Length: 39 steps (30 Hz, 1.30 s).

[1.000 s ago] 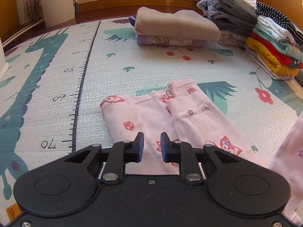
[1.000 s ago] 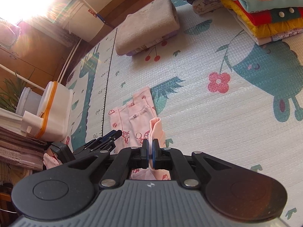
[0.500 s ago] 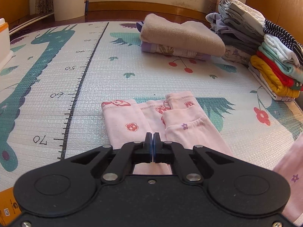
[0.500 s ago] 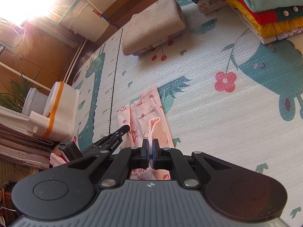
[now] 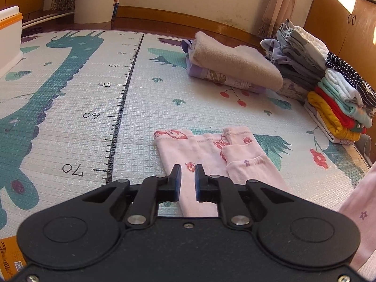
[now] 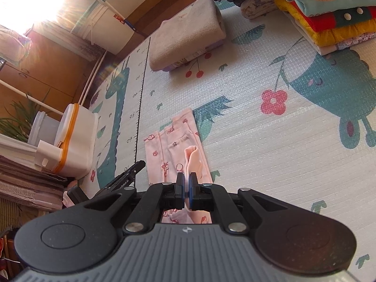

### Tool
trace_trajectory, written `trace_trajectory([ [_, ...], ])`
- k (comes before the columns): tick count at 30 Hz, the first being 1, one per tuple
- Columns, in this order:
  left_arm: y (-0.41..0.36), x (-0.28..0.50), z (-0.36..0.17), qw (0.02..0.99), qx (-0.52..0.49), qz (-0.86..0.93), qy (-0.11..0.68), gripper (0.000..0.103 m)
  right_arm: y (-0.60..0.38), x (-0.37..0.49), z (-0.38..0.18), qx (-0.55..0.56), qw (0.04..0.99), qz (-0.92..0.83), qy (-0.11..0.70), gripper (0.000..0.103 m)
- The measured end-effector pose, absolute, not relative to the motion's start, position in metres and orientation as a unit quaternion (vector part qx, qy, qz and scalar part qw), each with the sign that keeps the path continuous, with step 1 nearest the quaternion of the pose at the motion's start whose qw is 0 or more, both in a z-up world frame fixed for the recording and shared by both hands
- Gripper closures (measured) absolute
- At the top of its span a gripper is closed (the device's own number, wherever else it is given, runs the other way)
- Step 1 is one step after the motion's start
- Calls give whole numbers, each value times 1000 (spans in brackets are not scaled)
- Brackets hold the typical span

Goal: Fold clothes

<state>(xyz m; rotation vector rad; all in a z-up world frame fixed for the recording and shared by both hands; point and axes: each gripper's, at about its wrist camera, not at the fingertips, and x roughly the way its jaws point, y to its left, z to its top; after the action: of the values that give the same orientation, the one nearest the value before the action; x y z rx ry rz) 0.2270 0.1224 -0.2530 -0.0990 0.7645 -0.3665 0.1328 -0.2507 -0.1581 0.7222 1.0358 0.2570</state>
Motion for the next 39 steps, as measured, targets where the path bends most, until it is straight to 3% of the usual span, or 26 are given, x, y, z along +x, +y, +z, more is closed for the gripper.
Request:
trace_trajectory([
  [3,119,232,-261,898,-45,-196,392,95,-247,133,-156,333,801,122,483,97],
  [8,119,195,-239,913,-16,-205,354,95,-248,133,-153,334,802,120,481,97],
  [14,94,169,-264,904,44,-220,363,95,-252,126,-148,329,800,110,490,98],
  [17,97,150,-246,910,46,-232,341,95,-261,116,-142,338,798,90,491,97],
  [22,103,109,-252,895,39,-252,367,95,-286,92,-133,376,785,59,488,98],
  [34,81,47,-251,864,137,-307,375,95,-264,108,-164,327,789,70,515,97],
  [39,83,31,-256,850,126,-326,393,95,-265,115,-164,319,794,65,514,97],
])
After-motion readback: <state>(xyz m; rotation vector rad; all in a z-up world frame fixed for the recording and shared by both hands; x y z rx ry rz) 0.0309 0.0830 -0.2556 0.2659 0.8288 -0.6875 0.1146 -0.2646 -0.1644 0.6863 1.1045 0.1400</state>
